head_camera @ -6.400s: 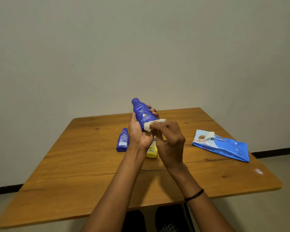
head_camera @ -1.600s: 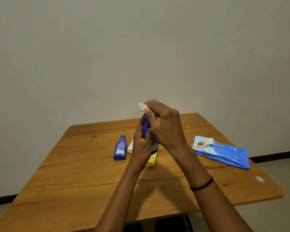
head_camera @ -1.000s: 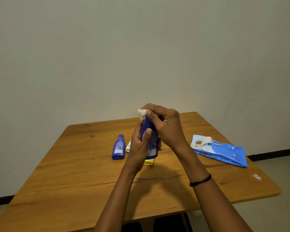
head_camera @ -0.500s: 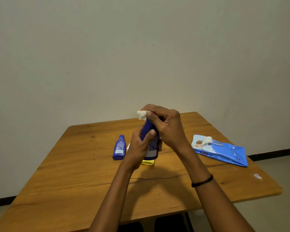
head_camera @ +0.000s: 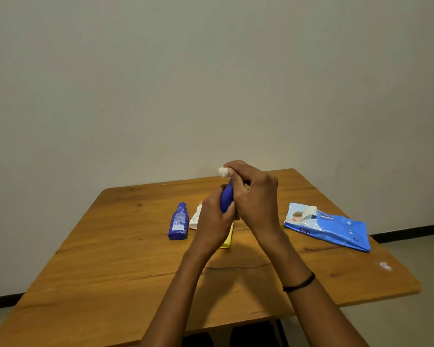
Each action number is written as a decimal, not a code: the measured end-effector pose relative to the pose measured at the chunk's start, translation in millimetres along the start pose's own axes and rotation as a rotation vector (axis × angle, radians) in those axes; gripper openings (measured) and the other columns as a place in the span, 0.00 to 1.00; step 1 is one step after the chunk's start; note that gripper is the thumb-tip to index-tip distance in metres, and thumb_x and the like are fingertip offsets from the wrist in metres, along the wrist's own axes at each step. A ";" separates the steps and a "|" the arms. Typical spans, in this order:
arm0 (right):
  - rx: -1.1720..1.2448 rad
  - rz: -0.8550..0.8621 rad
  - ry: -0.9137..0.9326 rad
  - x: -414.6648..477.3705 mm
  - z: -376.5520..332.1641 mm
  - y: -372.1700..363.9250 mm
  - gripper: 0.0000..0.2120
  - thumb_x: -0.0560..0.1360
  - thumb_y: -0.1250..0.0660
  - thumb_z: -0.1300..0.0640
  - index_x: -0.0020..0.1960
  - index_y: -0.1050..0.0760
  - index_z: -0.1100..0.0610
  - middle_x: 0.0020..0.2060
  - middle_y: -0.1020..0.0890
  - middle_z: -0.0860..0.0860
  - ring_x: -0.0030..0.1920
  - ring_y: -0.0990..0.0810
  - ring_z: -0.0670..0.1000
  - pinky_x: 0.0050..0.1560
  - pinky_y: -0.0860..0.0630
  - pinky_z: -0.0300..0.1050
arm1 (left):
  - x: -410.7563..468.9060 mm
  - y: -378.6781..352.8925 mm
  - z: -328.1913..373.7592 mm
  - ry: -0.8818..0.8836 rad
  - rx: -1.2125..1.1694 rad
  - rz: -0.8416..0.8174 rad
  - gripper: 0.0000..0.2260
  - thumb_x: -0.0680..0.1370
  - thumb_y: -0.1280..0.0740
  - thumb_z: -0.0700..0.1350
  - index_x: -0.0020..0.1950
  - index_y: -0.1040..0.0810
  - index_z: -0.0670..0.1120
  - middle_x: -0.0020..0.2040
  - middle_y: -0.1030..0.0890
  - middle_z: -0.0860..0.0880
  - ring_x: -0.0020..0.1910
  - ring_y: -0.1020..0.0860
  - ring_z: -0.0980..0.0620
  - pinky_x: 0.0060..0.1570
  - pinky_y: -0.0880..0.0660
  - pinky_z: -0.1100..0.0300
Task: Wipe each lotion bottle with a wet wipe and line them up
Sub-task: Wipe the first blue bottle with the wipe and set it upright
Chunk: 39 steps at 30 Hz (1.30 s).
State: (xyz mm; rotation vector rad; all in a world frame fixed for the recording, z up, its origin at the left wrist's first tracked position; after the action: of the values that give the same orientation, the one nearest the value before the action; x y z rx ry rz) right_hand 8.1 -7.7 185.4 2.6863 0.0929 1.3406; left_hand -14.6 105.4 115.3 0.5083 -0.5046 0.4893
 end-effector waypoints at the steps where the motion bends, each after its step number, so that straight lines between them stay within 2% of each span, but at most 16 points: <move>1: -0.081 0.040 0.024 -2.4 -1.9 1.8 0.09 0.77 0.33 0.64 0.55 0.19 0.55 0.48 0.16 0.43 0.48 0.19 0.40 0.52 0.24 0.28 | 1.7 1.6 2.2 -0.050 0.119 0.032 0.08 0.79 0.31 0.41 0.57 0.24 0.48 0.45 0.20 0.55 0.40 0.21 0.57 0.41 0.24 0.68; 3: -0.141 0.103 0.047 -7.2 -3.0 4.6 0.09 0.77 0.33 0.63 0.55 0.19 0.55 0.48 0.16 0.45 0.48 0.20 0.38 0.52 0.26 0.27 | 2.5 3.4 6.9 -0.099 0.223 0.064 0.09 0.78 0.30 0.40 0.58 0.23 0.45 0.46 0.21 0.53 0.40 0.22 0.57 0.43 0.26 0.67; 4: -0.074 0.110 0.014 -8.3 0.4 5.1 0.09 0.78 0.33 0.62 0.55 0.19 0.55 0.48 0.16 0.43 0.48 0.20 0.38 0.51 0.25 0.27 | 2.0 2.8 7.8 -0.100 0.190 0.044 0.08 0.79 0.31 0.41 0.57 0.23 0.46 0.45 0.21 0.54 0.39 0.22 0.57 0.42 0.26 0.67; 6: 0.254 0.067 -0.157 -6.4 15.0 2.8 0.09 0.79 0.34 0.59 0.56 0.18 0.54 0.49 0.16 0.40 0.52 0.18 0.40 0.49 0.23 0.31 | -0.7 -0.8 6.0 -0.052 -0.051 -0.072 0.04 0.80 0.33 0.48 0.54 0.24 0.50 0.41 0.19 0.54 0.37 0.19 0.57 0.38 0.24 0.68; 8: 0.628 -0.012 -0.332 -7.1 24.7 -6.3 0.11 0.80 0.36 0.57 0.58 0.19 0.56 0.51 0.15 0.46 0.55 0.17 0.46 0.49 0.21 0.37 | -3.7 -2.2 3.6 0.053 -0.332 -0.185 0.09 0.80 0.35 0.54 0.53 0.24 0.50 0.40 0.16 0.52 0.35 0.17 0.54 0.36 0.22 0.66; 10: 0.778 -0.043 -0.385 -7.7 24.9 -12.0 0.11 0.80 0.37 0.56 0.59 0.19 0.57 0.54 0.15 0.50 0.56 0.18 0.51 0.51 0.20 0.42 | -4.7 0.0 2.2 0.119 -0.442 -0.201 0.12 0.81 0.36 0.56 0.53 0.24 0.48 0.40 0.15 0.50 0.34 0.16 0.52 0.34 0.21 0.63; 13: 0.606 0.004 -0.262 -5.0 9.3 -9.3 0.13 0.81 0.37 0.56 0.62 0.21 0.57 0.56 0.17 0.48 0.58 0.18 0.48 0.54 0.21 0.43 | -5.8 -1.1 1.9 0.225 -0.525 -0.118 0.15 0.77 0.36 0.60 0.54 0.25 0.50 0.40 0.15 0.54 0.37 0.15 0.54 0.34 0.21 0.65; 15: 0.408 0.068 -0.138 -5.5 -3.3 -5.7 0.13 0.81 0.37 0.54 0.64 0.22 0.52 0.57 0.18 0.42 0.58 0.19 0.44 0.54 0.21 0.38 | -6.3 -5.5 0.4 0.247 -0.576 -0.094 0.18 0.75 0.37 0.62 0.54 0.25 0.50 0.40 0.15 0.55 0.39 0.15 0.55 0.35 0.21 0.64; 17: 0.258 0.133 -0.082 -8.7 -10.0 -2.7 0.14 0.80 0.36 0.53 0.65 0.26 0.47 0.58 0.20 0.39 0.57 0.19 0.43 0.51 0.21 0.35 | -6.9 -7.8 2.1 0.243 -0.602 -0.085 0.16 0.77 0.39 0.60 0.54 0.25 0.50 0.40 0.15 0.55 0.39 0.15 0.55 0.35 0.21 0.65; 21: 0.025 0.199 -0.030 -23.0 -10.2 -3.4 0.19 0.78 0.32 0.61 0.68 0.27 0.57 0.62 0.20 0.51 0.60 0.20 0.49 0.53 0.20 0.40 | -7.4 -5.9 6.4 0.258 -0.680 -0.026 0.15 0.78 0.39 0.58 0.53 0.22 0.48 0.38 0.16 0.53 0.37 0.16 0.56 0.34 0.22 0.65; 25: -0.059 0.197 0.053 -38.2 -17.2 -6.7 0.19 0.75 0.30 0.63 0.65 0.24 0.60 0.59 0.18 0.53 0.60 0.22 0.45 0.57 0.21 0.40 | -5.6 2.6 0.1 0.305 -0.804 0.071 0.14 0.74 0.33 0.60 0.52 0.17 0.53 0.42 0.15 0.50 0.41 0.16 0.54 0.38 0.19 0.62; 27: -0.096 0.162 0.085 -41.4 -19.1 -8.4 0.17 0.75 0.30 0.59 0.63 0.22 0.61 0.57 0.18 0.54 0.59 0.22 0.45 0.58 0.23 0.38 | -4.9 6.5 -5.3 0.335 -0.852 0.097 0.23 0.72 0.32 0.62 0.59 0.20 0.49 0.48 0.15 0.47 0.47 0.16 0.50 0.44 0.18 0.57; 30: -0.133 0.119 0.104 -48.0 -22.3 -11.4 0.14 0.74 0.28 0.59 0.59 0.20 0.61 0.54 0.17 0.54 0.57 0.24 0.43 0.58 0.26 0.33 | -4.3 10.6 -8.5 0.376 -0.967 0.099 0.30 0.75 0.35 0.64 0.66 0.26 0.42 0.53 0.18 0.42 0.52 0.18 0.46 0.51 0.21 0.51; 34: -0.159 0.103 0.098 -48.0 -26.9 -17.3 0.16 0.70 0.25 0.63 0.57 0.20 0.61 0.53 0.17 0.55 0.56 0.23 0.44 0.57 0.24 0.37 | -3.6 10.2 -16.0 0.422 -0.999 0.109 0.28 0.77 0.40 0.65 0.64 0.25 0.43 0.52 0.18 0.43 0.51 0.17 0.48 0.51 0.22 0.52; 37: -0.139 0.098 0.078 -29.6 -31.4 -18.3 0.19 0.73 0.28 0.65 0.63 0.23 0.60 0.57 0.18 0.54 0.58 0.24 0.44 0.58 0.27 0.34 | -5.2 4.8 -12.0 0.386 -0.970 0.093 0.24 0.80 0.42 0.63 0.66 0.23 0.48 0.55 0.16 0.44 0.54 0.16 0.47 0.50 0.20 0.55; 39: -0.157 0.054 0.105 -21.9 -34.0 -22.1 0.20 0.74 0.29 0.66 0.65 0.24 0.60 0.59 0.19 0.55 0.60 0.22 0.47 0.59 0.25 0.39 | -3.7 3.5 -7.5 0.399 -1.034 0.095 0.24 0.80 0.41 0.62 0.68 0.24 0.48 0.57 0.16 0.44 0.56 0.17 0.47 0.50 0.19 0.55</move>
State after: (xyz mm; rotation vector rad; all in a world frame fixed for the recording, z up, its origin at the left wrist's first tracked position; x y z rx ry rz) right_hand -32.1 14.9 185.0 2.5062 -0.0721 1.4401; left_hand -16.9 111.2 108.7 -0.5986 -0.3346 0.3459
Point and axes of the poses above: each hand's wrist, its own x-axis towards the middle knuckle, its own y-axis out of the back of the hand, z = x × y, the point moved 8 cm from there along x, towards the middle knuckle
